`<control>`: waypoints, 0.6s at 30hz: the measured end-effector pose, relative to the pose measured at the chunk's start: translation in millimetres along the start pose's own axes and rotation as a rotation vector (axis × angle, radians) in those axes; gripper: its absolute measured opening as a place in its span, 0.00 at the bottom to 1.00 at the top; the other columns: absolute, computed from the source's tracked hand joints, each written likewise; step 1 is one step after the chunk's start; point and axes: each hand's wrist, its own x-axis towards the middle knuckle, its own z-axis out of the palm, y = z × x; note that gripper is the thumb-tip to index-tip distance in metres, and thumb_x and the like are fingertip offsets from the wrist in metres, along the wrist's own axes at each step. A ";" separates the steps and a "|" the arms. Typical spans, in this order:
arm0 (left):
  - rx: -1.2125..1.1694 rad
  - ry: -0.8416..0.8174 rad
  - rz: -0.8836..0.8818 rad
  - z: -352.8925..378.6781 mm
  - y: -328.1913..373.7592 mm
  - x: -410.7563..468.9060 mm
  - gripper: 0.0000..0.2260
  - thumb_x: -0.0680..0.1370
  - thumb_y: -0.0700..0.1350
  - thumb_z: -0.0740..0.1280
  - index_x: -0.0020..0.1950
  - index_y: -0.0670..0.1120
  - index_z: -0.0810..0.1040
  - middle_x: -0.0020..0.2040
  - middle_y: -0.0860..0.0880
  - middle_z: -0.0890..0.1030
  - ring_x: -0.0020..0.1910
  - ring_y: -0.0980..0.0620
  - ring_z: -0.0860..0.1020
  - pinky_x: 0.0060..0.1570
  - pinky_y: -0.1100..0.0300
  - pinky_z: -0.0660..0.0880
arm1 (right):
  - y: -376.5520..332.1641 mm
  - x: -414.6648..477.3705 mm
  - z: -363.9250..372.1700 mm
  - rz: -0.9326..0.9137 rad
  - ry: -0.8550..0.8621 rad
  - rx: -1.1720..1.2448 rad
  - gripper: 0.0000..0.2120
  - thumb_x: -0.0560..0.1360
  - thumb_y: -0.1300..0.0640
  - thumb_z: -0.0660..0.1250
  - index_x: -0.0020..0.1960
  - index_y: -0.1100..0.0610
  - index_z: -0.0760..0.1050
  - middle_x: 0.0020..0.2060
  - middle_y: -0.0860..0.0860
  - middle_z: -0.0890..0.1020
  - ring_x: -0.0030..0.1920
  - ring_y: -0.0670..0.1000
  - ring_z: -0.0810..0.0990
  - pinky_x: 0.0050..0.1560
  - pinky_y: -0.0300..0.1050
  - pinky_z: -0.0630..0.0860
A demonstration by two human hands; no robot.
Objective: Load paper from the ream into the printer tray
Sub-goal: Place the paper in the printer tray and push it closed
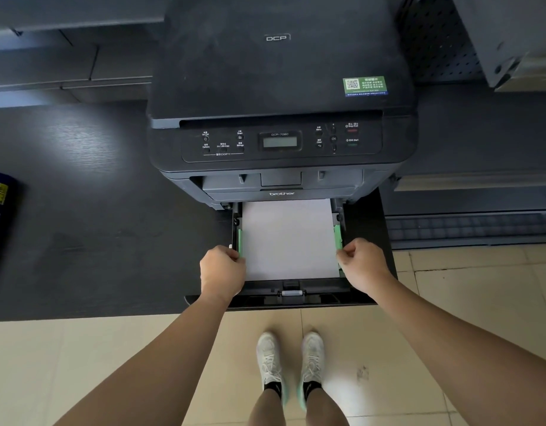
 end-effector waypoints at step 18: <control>0.019 0.011 0.089 -11.6 0.1 -12.5 0.09 0.75 0.42 0.70 0.54 0.42 0.82 0.44 0.48 0.82 0.46 0.47 0.79 0.45 0.60 0.71 | 0.3 -15.6 -10.6 -0.045 0.081 -0.059 0.14 0.77 0.48 0.69 0.51 0.59 0.80 0.40 0.50 0.84 0.37 0.47 0.78 0.34 0.35 0.68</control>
